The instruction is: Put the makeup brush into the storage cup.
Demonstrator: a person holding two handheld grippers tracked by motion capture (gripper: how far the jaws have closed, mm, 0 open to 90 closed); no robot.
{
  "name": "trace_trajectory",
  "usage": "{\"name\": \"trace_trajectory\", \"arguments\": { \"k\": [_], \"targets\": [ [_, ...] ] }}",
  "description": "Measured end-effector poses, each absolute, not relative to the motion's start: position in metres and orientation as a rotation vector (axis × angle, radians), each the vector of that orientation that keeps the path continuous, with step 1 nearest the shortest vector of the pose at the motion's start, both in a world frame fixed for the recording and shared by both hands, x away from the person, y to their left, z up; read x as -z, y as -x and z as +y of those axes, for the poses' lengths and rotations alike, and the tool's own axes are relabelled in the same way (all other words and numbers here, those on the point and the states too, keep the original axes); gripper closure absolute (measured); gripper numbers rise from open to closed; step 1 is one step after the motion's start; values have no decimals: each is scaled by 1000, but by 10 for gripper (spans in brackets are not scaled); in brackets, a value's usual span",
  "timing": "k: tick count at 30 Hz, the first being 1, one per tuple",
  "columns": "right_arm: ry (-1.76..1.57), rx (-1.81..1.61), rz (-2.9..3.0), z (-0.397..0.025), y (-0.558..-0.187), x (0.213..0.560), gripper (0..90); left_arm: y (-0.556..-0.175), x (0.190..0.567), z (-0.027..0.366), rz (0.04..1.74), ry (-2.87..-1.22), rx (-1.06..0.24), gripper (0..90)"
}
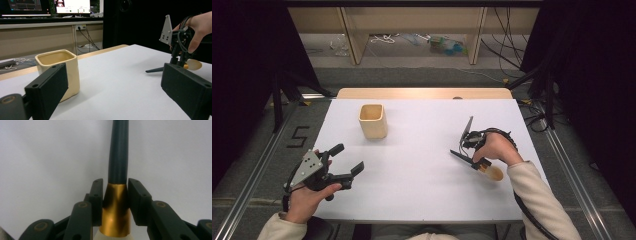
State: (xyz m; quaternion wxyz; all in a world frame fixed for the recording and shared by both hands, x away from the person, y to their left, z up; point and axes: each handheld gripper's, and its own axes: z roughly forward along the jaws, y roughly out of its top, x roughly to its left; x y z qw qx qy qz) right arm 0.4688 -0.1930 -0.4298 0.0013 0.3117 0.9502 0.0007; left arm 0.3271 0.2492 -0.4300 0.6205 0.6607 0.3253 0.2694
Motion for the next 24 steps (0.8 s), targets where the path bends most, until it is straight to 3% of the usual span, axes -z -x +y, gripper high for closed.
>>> {"name": "trace_trajectory", "arguments": {
  "k": [24],
  "targets": [
    [-678, -17, 3057, -184, -448, 413, 674, -326, 431, 242, 723, -1549, -595, 71]
  ]
}}
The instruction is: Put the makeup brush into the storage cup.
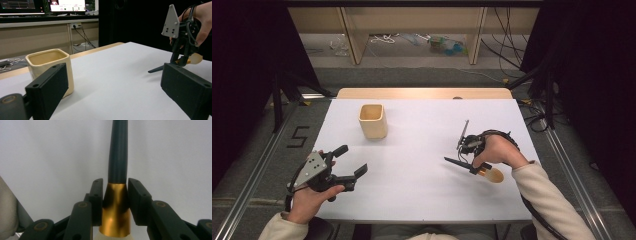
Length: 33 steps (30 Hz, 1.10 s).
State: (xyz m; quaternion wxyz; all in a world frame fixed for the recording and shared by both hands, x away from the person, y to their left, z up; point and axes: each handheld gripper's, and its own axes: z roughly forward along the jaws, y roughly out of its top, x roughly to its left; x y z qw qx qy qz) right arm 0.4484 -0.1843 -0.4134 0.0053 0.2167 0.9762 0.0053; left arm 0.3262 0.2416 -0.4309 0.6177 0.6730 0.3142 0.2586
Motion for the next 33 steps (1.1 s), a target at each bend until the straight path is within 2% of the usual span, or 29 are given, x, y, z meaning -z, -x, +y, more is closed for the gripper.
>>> {"name": "trace_trajectory", "arguments": {
  "k": [23, 33],
  "targets": [
    [-406, -91, 3115, -177, -438, 402, 674, -327, 432, 237, 704, -1564, -570, 78],
    [28, -128, 3109, -162, -417, 395, 674, -326, 433, 236, 699, -1566, -564, 78]
  ]
}}
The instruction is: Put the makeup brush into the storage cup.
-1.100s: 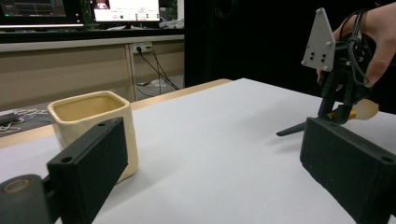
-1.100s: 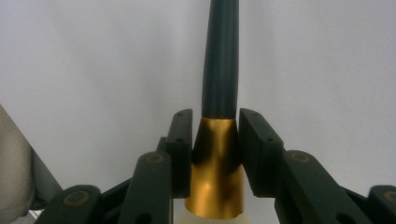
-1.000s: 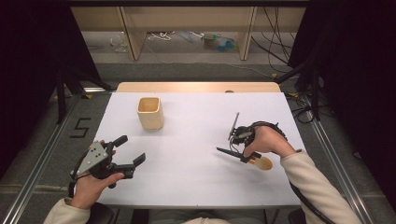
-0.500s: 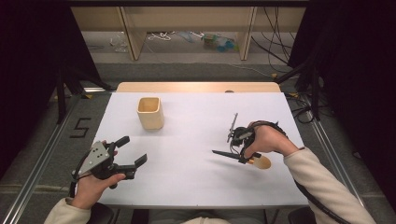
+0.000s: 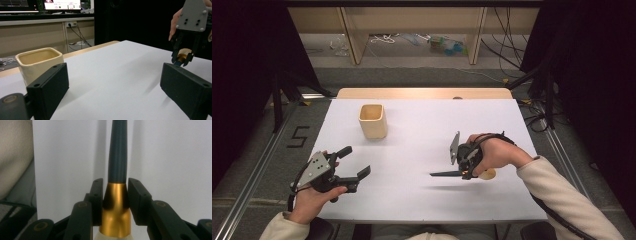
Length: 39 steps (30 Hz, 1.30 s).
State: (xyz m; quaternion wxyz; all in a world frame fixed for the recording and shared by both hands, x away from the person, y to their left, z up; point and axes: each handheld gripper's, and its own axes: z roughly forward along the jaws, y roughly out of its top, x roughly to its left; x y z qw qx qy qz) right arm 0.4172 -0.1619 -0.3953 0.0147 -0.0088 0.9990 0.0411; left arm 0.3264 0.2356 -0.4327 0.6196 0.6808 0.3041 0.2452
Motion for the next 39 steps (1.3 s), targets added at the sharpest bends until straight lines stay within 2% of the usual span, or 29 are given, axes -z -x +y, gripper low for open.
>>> {"name": "trace_trajectory", "arguments": {
  "k": [7, 16, 39],
  "targets": [
    [158, -45, 3081, -156, -410, 388, 675, -326, 433, 233, 690, -1574, -552, 81],
    [173, -15, 3078, -153, -407, 381, 675, -326, 435, 227, 665, -1600, -534, 85],
    [195, -13, 3085, -146, -408, 373, 675, -332, 439, 182, 549, -1676, -425, 97]
  ]
}}
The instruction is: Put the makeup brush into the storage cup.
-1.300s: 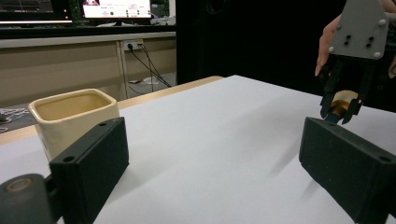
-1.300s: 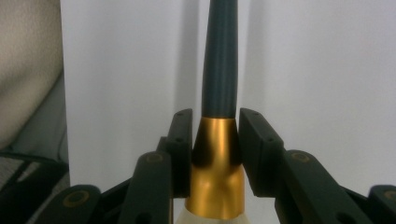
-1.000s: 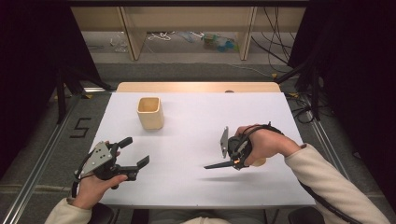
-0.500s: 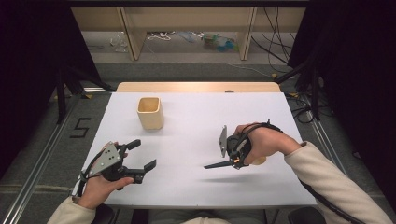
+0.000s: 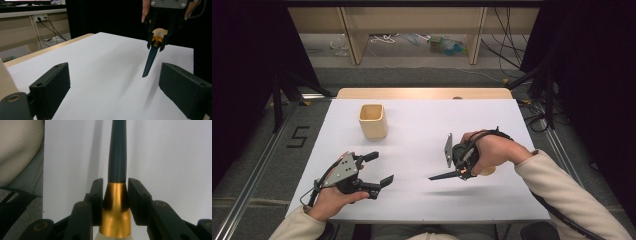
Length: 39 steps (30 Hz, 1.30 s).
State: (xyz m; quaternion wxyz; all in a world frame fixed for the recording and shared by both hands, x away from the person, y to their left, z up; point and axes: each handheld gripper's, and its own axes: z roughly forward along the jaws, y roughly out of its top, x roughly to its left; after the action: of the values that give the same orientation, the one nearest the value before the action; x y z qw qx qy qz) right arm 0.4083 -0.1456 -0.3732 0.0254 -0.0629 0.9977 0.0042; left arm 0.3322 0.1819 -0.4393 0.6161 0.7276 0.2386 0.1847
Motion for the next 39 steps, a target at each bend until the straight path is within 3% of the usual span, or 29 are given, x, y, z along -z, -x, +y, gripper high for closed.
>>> {"name": "trace_trajectory", "arguments": {
  "k": [39],
  "targets": [
    [261, 10, 3062, -125, -408, 357, 675, -343, 448, 129, 427, -1767, -357, 107]
  ]
}}
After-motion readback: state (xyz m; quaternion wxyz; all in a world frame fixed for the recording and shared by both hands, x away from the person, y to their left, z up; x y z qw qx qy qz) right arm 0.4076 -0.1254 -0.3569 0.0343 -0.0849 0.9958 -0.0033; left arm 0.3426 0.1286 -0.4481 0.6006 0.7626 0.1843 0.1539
